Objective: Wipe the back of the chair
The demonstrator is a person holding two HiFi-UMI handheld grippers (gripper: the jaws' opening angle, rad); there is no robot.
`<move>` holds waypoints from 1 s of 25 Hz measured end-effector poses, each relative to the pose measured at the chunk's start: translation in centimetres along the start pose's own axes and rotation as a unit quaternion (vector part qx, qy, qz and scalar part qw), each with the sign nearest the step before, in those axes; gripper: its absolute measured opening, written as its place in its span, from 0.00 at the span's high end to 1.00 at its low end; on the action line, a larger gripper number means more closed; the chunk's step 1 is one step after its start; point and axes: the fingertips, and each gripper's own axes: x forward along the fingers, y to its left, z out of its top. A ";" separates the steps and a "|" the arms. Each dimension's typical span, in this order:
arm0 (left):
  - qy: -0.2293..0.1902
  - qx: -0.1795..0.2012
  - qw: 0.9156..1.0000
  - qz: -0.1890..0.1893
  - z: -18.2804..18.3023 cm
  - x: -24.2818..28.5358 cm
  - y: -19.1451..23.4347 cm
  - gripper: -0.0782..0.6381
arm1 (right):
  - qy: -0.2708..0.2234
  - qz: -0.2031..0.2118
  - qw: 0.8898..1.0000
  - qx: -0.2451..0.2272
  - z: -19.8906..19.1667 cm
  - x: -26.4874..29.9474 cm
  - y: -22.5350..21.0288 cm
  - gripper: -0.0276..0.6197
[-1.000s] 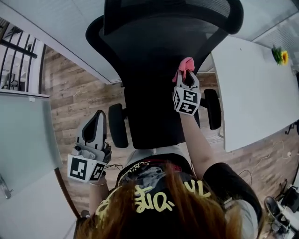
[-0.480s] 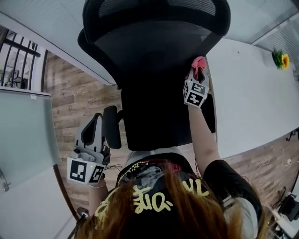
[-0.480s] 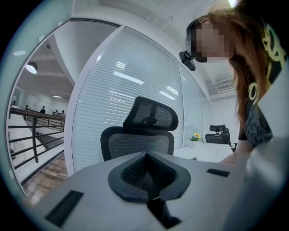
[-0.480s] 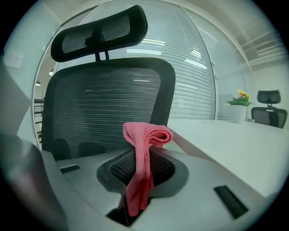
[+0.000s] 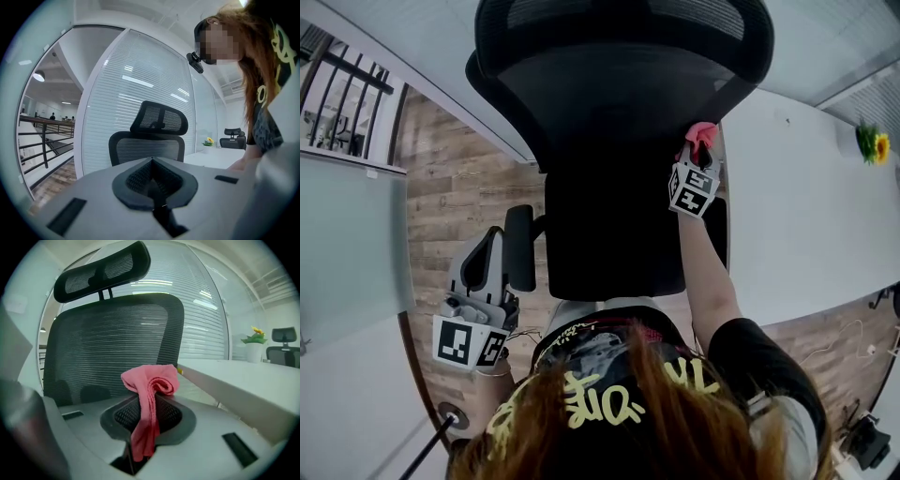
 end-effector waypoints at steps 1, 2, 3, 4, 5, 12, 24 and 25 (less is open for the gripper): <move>0.000 0.001 1.000 0.000 0.0 0.0 -0.1 0.90 | 0.005 0.003 1.000 0.000 -0.3 0.0 0.2 0.85; -0.001 0.002 1.000 -0.001 0.1 0.0 -0.3 0.91 | 0.009 0.006 1.000 -0.001 -0.6 0.0 0.3 0.85; 0.000 0.003 1.000 -0.002 0.1 -0.1 -0.5 0.91 | 0.014 0.007 1.000 -0.001 -0.9 0.0 0.5 0.85; 0.001 0.004 1.000 -0.003 0.0 -0.1 -0.6 0.91 | 0.017 0.008 1.000 0.001 -1.1 -0.1 0.7 0.85; 0.003 0.004 1.000 -0.003 -0.1 -0.1 -0.6 0.91 | 0.019 0.009 1.000 0.004 -1.3 -0.1 0.9 0.85; 0.007 0.002 1.000 -0.009 -0.2 -0.1 -0.1 0.91 | 0.033 0.057 0.998 -0.004 -1.8 0.2 6.9 0.85; 0.011 -0.002 1.000 0.001 -0.7 -2.4 4.9 0.91 | 0.045 0.072 0.995 0.050 -1.5 -0.4 16.6 0.85; 0.011 -0.002 1.000 0.001 -0.8 -2.6 5.3 0.91 | 0.044 0.083 0.995 0.045 -1.4 -0.5 17.9 0.85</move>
